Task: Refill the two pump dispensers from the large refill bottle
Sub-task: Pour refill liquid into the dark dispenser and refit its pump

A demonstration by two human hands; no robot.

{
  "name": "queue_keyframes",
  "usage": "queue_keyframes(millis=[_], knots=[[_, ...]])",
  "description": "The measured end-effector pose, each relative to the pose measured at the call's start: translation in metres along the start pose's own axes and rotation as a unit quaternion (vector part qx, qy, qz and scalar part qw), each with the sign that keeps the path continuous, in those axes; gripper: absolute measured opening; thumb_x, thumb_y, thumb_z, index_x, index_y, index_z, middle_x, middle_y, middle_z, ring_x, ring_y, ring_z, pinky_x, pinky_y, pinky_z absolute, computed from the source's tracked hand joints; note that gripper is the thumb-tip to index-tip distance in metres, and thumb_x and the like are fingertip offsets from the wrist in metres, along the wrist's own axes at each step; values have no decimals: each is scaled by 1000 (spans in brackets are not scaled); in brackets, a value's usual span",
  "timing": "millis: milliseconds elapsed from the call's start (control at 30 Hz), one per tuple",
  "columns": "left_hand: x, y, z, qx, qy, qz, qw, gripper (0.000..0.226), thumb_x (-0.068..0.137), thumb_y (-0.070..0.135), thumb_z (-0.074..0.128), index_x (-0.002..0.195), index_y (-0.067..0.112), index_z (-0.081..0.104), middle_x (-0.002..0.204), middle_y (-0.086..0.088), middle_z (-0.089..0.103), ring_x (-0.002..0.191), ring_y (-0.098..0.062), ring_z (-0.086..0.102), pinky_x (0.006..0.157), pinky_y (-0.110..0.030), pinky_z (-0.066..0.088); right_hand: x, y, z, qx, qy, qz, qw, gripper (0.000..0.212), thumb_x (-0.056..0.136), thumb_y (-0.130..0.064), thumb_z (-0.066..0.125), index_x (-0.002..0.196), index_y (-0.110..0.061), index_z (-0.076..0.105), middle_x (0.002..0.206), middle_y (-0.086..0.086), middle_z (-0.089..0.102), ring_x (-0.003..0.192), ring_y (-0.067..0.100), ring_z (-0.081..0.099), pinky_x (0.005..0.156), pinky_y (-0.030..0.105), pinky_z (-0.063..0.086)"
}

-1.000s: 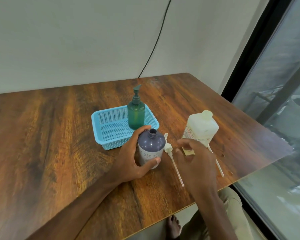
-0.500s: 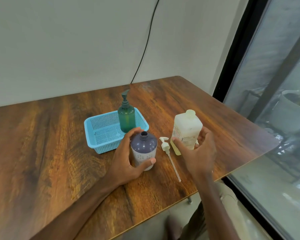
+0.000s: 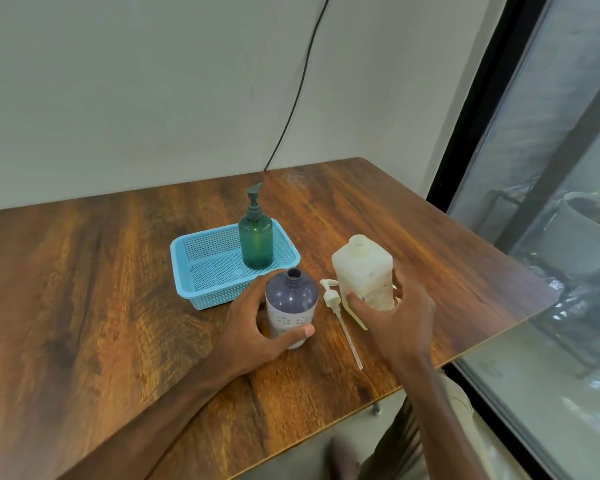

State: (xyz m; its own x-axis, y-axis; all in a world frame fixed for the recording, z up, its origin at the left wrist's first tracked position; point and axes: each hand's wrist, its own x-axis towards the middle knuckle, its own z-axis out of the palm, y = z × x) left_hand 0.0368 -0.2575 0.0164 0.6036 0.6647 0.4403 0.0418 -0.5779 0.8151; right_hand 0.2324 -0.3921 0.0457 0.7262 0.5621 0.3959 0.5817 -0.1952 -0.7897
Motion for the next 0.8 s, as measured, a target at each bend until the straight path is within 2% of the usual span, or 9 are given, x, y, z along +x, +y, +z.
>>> queue_keyframes(millis=[133, 300, 400, 600, 800], knots=[[-1, 1, -1, -11, 12, 6, 1000, 79, 72, 47, 93, 140, 30, 57, 132, 17, 68, 124, -9, 66, 98, -30, 59, -5, 1, -8, -15, -18, -34, 999, 83, 72, -45, 90, 144, -23, 56, 137, -8, 64, 125, 15, 57, 82, 35, 61], [-1, -1, -4, -32, 4, -8, 999, 94, 67, 46, 96, 146, 25, 50, 138, 17, 65, 129, -11, 64, 103, -31, 57, -5, -5, -16, -29, -34, -72, 996, 84, 72, -43, 91, 146, -27, 54, 142, -8, 61, 129, 19, 55, 87, 46, 60], [0, -1, -5, -39, -7, -9, 999, 94, 67, 43, 98, 144, 26, 49, 137, 15, 66, 127, -12, 66, 101, -34, 59, -4, -8, -17, -34, -28, -76, 996, 86, 70, -38, 93, 146, -27, 54, 143, -6, 61, 131, 19, 52, 90, 48, 59], [-1, -2, -4, -40, -9, -5, 999, 88, 68, 35, 97, 142, 27, 51, 135, 18, 65, 126, -9, 65, 99, -29, 59, -3, -4, -14, -42, -32, -80, 995, 84, 70, -39, 94, 144, -32, 53, 143, -8, 60, 130, 17, 53, 91, 48, 58], [1, -7, -5, -36, -13, -5, 999, 91, 71, 47, 95, 148, 28, 50, 141, 14, 64, 131, -15, 63, 101, -44, 60, 0, 1, -13, -59, -48, -88, 993, 86, 71, -43, 92, 146, -36, 50, 146, -11, 57, 135, 17, 49, 94, 53, 56]])
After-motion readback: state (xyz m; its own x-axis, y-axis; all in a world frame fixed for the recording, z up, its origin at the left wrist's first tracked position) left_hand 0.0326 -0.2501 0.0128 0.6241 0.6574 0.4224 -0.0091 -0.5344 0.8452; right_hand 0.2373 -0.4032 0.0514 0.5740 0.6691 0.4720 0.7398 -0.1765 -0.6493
